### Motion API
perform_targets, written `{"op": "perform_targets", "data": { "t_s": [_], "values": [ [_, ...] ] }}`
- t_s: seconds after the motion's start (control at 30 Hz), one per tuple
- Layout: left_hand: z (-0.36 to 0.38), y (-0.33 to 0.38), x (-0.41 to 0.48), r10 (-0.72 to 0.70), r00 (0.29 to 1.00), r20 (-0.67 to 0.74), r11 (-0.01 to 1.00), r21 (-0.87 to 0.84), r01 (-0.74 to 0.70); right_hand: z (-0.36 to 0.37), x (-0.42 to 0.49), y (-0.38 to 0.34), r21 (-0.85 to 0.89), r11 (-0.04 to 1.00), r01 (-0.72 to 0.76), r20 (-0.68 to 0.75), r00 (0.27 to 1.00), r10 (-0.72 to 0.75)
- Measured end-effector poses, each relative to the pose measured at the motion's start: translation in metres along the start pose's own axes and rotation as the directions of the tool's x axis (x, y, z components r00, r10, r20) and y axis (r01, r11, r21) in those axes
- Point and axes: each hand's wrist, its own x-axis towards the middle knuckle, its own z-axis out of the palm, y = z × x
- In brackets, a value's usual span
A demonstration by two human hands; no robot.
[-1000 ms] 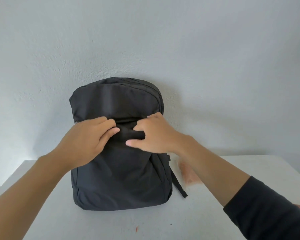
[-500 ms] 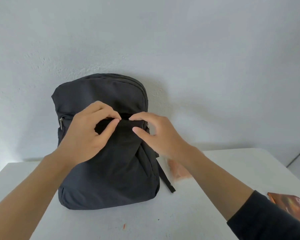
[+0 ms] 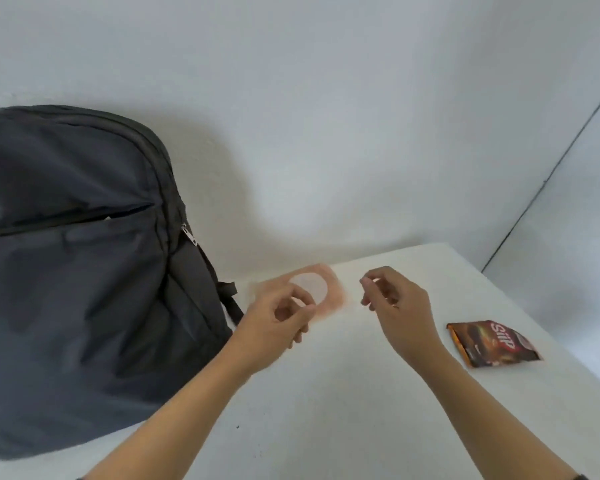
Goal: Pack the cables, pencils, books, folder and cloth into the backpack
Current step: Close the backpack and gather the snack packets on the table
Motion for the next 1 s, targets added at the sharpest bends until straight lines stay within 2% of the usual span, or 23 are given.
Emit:
{"op": "perform_targets", "data": {
  "t_s": [0.07, 0.17, 0.27, 0.37, 0.47, 0.5, 0.6, 0.67, 0.77, 0.9, 1.0],
  "values": [
    [0.039, -0.011, 0.019, -0.181, 0.981, 0.071, 0.969, -0.158, 0.19, -0.023, 0.001, 0.035, -0.059, 0.994, -0.09, -0.107, 0.991, 0.083],
    [0.096, -0.018, 0.046, -0.326, 0.926, 0.191, 0.868, -0.328, 0.373, -0.062, -0.001, 0.085, -0.153, 0.962, -0.228, -0.236, 0.953, 0.189],
    [0.143, -0.016, 0.068, -0.39, 0.875, 0.287, 0.799, -0.366, 0.477, -0.096, -0.003, 0.126, -0.238, 0.891, -0.387, -0.337, 0.893, 0.298],
    [0.191, -0.013, 0.092, -0.412, 0.833, 0.369, 0.765, -0.356, 0.537, -0.133, -0.001, 0.157, -0.393, 0.738, -0.549, -0.381, 0.827, 0.413],
    [0.219, -0.013, 0.106, -0.428, 0.809, 0.403, 0.748, -0.345, 0.567, -0.147, 0.001, 0.171, -0.43, 0.641, -0.636, -0.341, 0.771, 0.537],
    [0.232, -0.012, 0.111, -0.428, 0.799, 0.423, 0.743, -0.339, 0.577, -0.152, 0.0, 0.178, -0.408, 0.642, -0.649, -0.335, 0.761, 0.556],
    [0.254, -0.013, 0.117, -0.382, 0.809, 0.447, 0.784, -0.307, 0.539, -0.155, -0.004, 0.185, -0.299, 0.721, -0.625, -0.276, 0.78, 0.561],
    [0.258, -0.016, 0.119, -0.362, 0.838, 0.409, 0.833, -0.263, 0.488, -0.151, -0.004, 0.184, -0.269, 0.752, -0.602, -0.238, 0.798, 0.553],
    [0.24, -0.018, 0.121, -0.357, 0.877, 0.321, 0.875, -0.213, 0.434, -0.143, 0.003, 0.171, -0.093, 0.798, -0.595, -0.183, 0.798, 0.574],
    [0.174, -0.003, 0.107, -0.271, 0.918, 0.289, 0.916, -0.217, 0.338, -0.123, 0.017, 0.146, 0.088, 0.807, -0.584, 0.032, 0.812, 0.583],
    [0.112, 0.015, 0.083, -0.177, 0.955, 0.239, 0.972, -0.111, 0.208, -0.102, 0.029, 0.107, 0.246, 0.789, -0.563, 0.264, 0.822, 0.505]
  ]
}}
